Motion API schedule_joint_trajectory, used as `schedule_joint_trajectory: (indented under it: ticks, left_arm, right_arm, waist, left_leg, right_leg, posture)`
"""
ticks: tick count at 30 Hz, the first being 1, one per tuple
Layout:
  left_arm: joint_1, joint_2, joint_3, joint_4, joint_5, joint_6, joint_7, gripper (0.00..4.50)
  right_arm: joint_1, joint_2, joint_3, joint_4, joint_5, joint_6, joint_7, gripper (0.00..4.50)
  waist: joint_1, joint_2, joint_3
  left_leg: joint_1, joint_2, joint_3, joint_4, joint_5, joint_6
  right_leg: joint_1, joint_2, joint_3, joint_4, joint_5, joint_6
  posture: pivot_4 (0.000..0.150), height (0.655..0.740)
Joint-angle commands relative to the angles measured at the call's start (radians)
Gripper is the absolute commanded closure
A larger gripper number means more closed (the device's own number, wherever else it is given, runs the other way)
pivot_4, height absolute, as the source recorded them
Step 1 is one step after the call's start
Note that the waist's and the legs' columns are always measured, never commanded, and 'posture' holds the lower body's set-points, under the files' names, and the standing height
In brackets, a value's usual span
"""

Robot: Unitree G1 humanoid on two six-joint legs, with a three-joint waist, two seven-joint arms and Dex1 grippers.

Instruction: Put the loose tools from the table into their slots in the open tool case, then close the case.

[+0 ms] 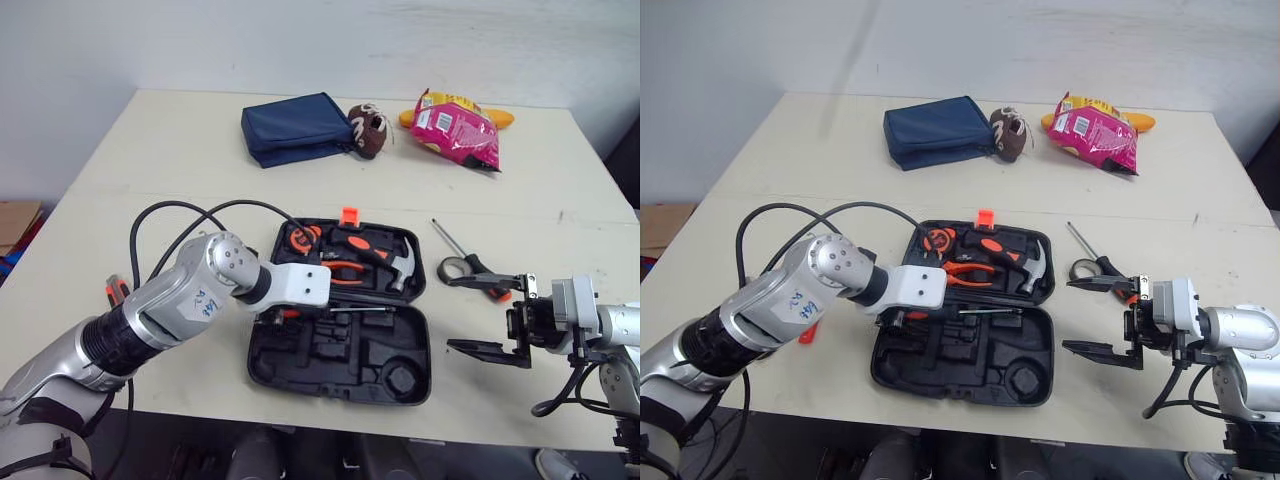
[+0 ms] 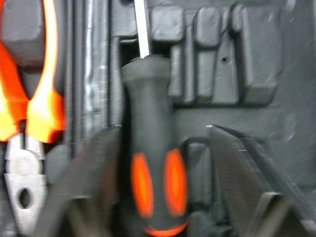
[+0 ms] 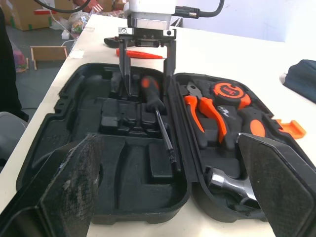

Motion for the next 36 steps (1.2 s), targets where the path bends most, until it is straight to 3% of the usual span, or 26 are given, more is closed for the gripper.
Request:
schedule_joint_trajectory:
  ticks: [1, 4, 7, 10, 12, 14, 15, 26, 36]
  left_arm:
    - [-0.020, -0.003, 0.080, -0.085, -0.050, 0.044, -0.019, 1.61]
    - [0.003, -0.012, 0.156, -0.126, -0.110, 0.037, -0.024, 1.61]
    - [0.113, -0.048, 0.254, -0.088, -0.143, -0.130, 0.023, 1.61]
    - [0.235, -0.095, 0.341, -0.016, -0.150, -0.291, 0.082, 2.52]
    - [0.287, -0.110, 0.367, 0.017, -0.156, -0.438, 0.069, 3.36]
    - [0.342, -0.146, 0.391, 0.045, -0.164, -0.467, 0.108, 4.23]
    - [0.367, -0.171, 0.401, 0.055, -0.175, -0.448, 0.134, 4.43]
    - [0.424, -0.220, 0.371, 0.126, -0.136, -0.395, 0.198, 4.43]
    - [0.414, -0.228, 0.289, 0.154, -0.088, -0.445, 0.178, 4.43]
  right_arm:
    - [0.006, -0.010, -0.018, -0.017, 0.017, 0.001, 0.008, 0.00]
    - [0.014, -0.007, -0.022, 0.000, 0.016, -0.011, 0.023, 0.00]
    - [0.022, -0.004, -0.026, 0.004, 0.017, -0.016, 0.026, 0.00]
    - [0.034, -0.001, -0.031, -0.001, 0.021, -0.017, 0.020, 0.00]
    - [0.040, -0.002, -0.033, -0.004, 0.023, -0.018, 0.019, 0.00]
    - [0.052, -0.002, -0.041, -0.014, 0.026, -0.018, 0.012, 0.00]
    - [0.058, -0.001, -0.045, -0.021, 0.026, -0.017, 0.005, 0.00]
    - [0.075, -0.006, -0.030, -0.136, 0.031, 0.037, -0.093, 0.00]
    - [0.041, 0.006, -0.014, -0.080, 0.010, 0.023, -0.090, 0.00]
  waist:
    - [-0.001, 0.000, 0.000]
    - [-0.001, 0.000, 0.000]
    - [-0.003, 0.001, -0.001]
    - [-0.004, 0.001, -0.001]
    - [-0.004, 0.001, -0.001]
    - [-0.001, 0.001, -0.001]
    - [-0.001, 0.001, -0.001]
    - [-0.006, 0.001, -0.001]
    - [-0.001, 0.001, -0.001]
  left_leg:
    - [0.000, 0.000, 0.000, 0.000, 0.000, 0.000]
    - [0.000, 0.000, 0.000, -0.001, 0.000, 0.000]
    - [0.001, 0.000, 0.000, -0.001, 0.000, 0.000]
    - [0.002, 0.000, -0.001, 0.000, 0.000, 0.000]
    - [0.002, 0.000, -0.001, 0.000, 0.000, 0.000]
    - [0.002, 0.000, -0.001, 0.000, 0.000, 0.000]
    - [0.002, 0.000, -0.001, 0.000, 0.000, 0.000]
    - [0.002, -0.001, -0.001, -0.001, 0.000, 0.000]
    - [0.002, -0.001, -0.001, -0.001, -0.001, 0.000]
  right_leg:
    - [0.000, 0.000, 0.000, 0.000, 0.000, 0.000]
    - [0.000, 0.000, 0.000, 0.000, 0.000, 0.000]
    - [0.000, 0.000, 0.000, 0.000, 0.000, 0.000]
    - [0.001, 0.001, 0.001, 0.001, 0.000, 0.000]
    - [0.001, 0.001, 0.001, 0.001, 0.000, 0.000]
    - [0.001, 0.000, 0.001, 0.001, 0.000, 0.000]
    - [0.001, 0.000, 0.001, 0.001, 0.000, 0.000]
    - [0.001, 0.000, 0.001, 0.001, 0.000, 0.000]
    - [0.001, 0.000, 0.001, 0.000, 0.000, 0.000]
  posture:
    - [0.150, 0.7400]
    - [0.150, 0.7400]
    - [0.150, 0.7400]
    - [0.150, 0.7400]
    - [0.150, 0.7400]
    - [0.150, 0.7400]
    - [0.150, 0.7400]
    - [0.150, 0.7400]
    - [0.150, 0.7400]
